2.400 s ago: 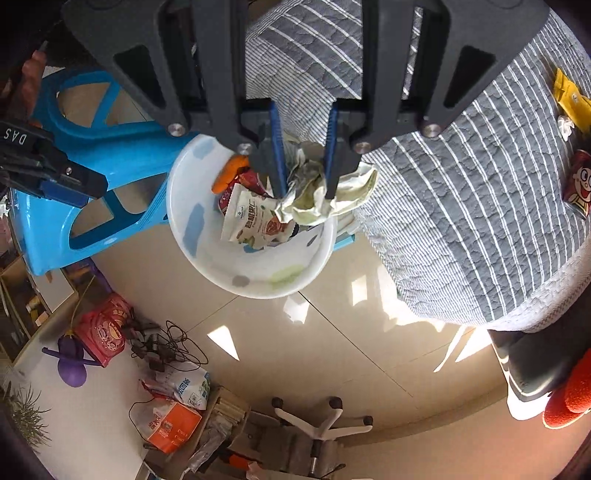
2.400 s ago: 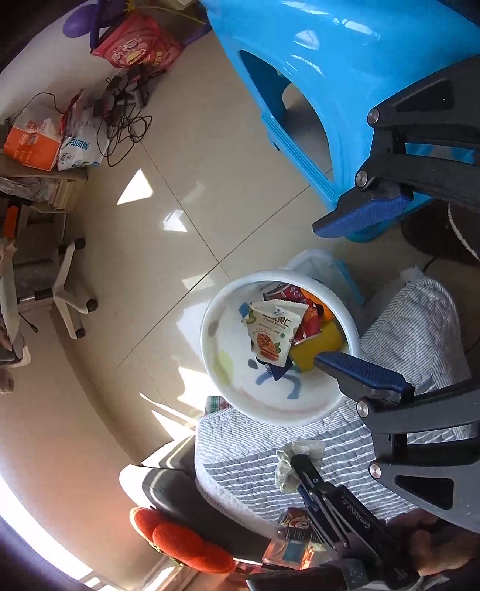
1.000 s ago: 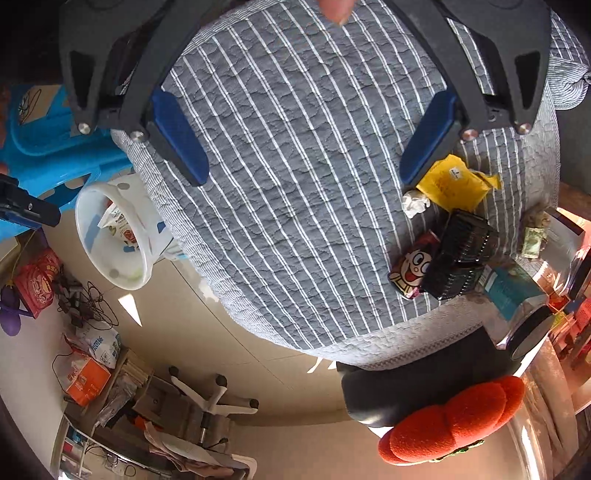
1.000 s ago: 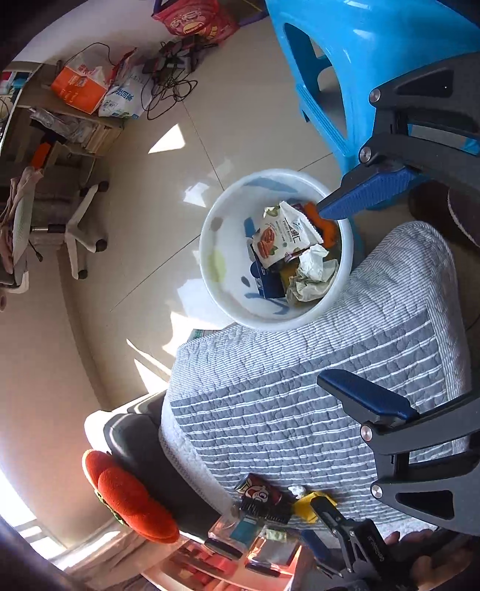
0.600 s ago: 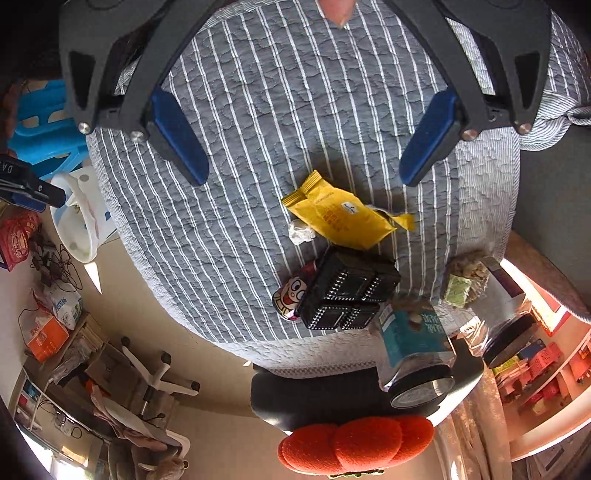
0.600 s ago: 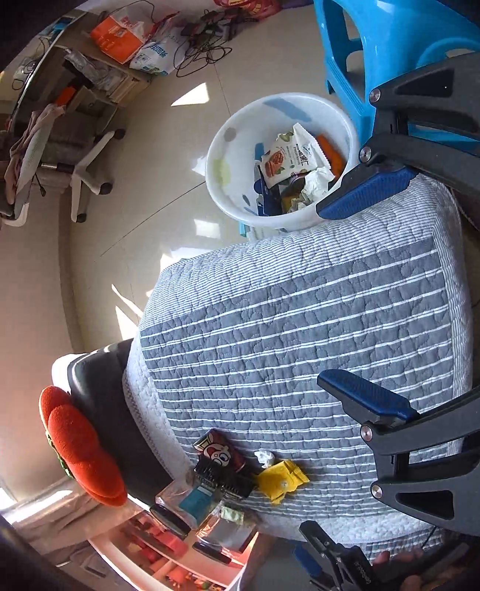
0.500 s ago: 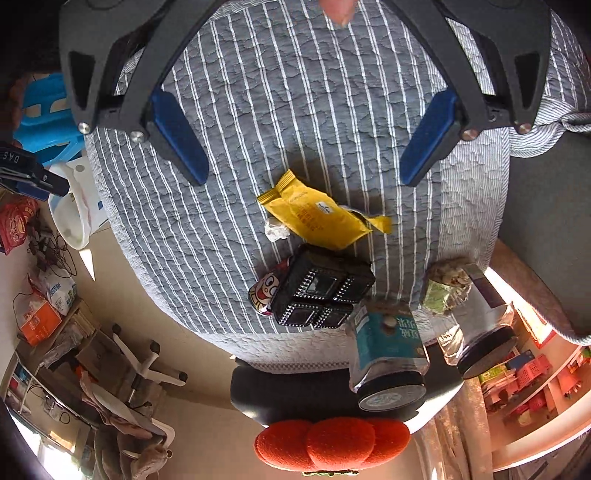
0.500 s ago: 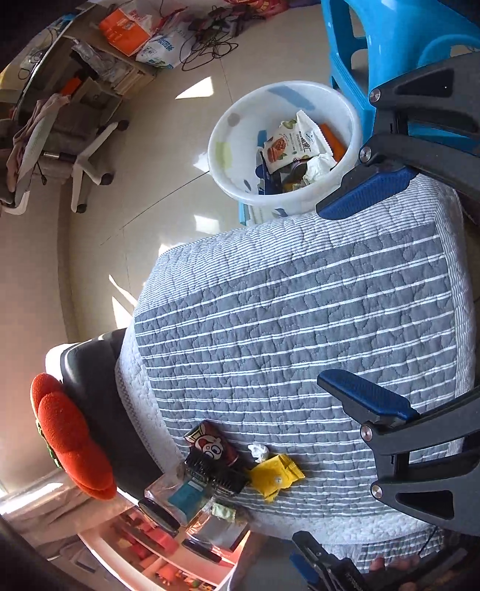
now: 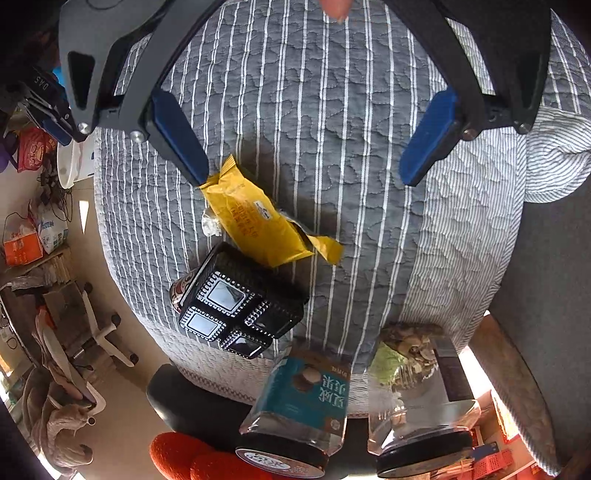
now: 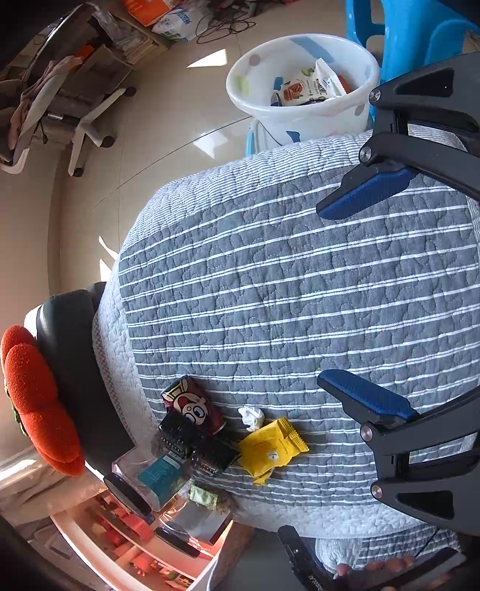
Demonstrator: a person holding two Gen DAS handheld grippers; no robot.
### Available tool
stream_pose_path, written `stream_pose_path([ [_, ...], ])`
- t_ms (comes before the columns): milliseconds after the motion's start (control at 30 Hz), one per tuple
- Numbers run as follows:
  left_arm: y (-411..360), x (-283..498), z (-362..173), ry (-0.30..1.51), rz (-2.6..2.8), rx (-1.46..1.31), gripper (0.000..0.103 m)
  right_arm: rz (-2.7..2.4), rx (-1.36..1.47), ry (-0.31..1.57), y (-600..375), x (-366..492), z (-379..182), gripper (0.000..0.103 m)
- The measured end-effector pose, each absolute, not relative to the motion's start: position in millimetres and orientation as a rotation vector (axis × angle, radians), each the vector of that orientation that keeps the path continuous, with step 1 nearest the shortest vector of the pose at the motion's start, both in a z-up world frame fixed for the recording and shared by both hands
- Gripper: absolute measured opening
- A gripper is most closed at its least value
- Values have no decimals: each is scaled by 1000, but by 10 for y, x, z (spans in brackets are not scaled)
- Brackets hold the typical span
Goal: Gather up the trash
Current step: 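Grasp the yellow snack packet with left gripper while right grasps the white paper ball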
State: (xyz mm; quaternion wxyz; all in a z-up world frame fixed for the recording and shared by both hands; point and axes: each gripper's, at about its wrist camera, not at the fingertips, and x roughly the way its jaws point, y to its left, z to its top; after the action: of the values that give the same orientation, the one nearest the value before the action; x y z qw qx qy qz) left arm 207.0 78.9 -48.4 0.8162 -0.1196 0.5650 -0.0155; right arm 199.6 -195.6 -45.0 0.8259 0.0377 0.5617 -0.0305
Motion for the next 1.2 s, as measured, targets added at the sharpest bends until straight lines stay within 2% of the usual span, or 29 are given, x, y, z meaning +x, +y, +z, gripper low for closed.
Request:
stream_pose_path([
  [100,517,2253,-667,1232,-24,-238,102,-76,60,1205,-1956,2045,-501,84],
  [233,258,2460,-918,1248,21,-257,96,-103,89,1219,-2135,2066,-526,84],
  [467,132,2685,-1188,1219,128,-336,93,-151,154,1220,-2458,2034,-499,84],
  [533,130,2717,-1271,1232,167,-320,83,-151,163,1222,-2493,2021,-491,84],
  [767,243,2694,-1275,1251,163,-295,64,-129,150,1218,-2389,2030,-477,84],
  [833,305,2647,-1253,1271,135,-268,50,-107,146,1215,-2290,2079,-500,84],
  [1033,708,2369,-1111,1304,37,-268,39,-3,148,1212,-1859,2317,-701,84],
  [1200,1091,2118,-944,1293,7,-275,38,75,133,1207,-1441,2547,-936,84],
])
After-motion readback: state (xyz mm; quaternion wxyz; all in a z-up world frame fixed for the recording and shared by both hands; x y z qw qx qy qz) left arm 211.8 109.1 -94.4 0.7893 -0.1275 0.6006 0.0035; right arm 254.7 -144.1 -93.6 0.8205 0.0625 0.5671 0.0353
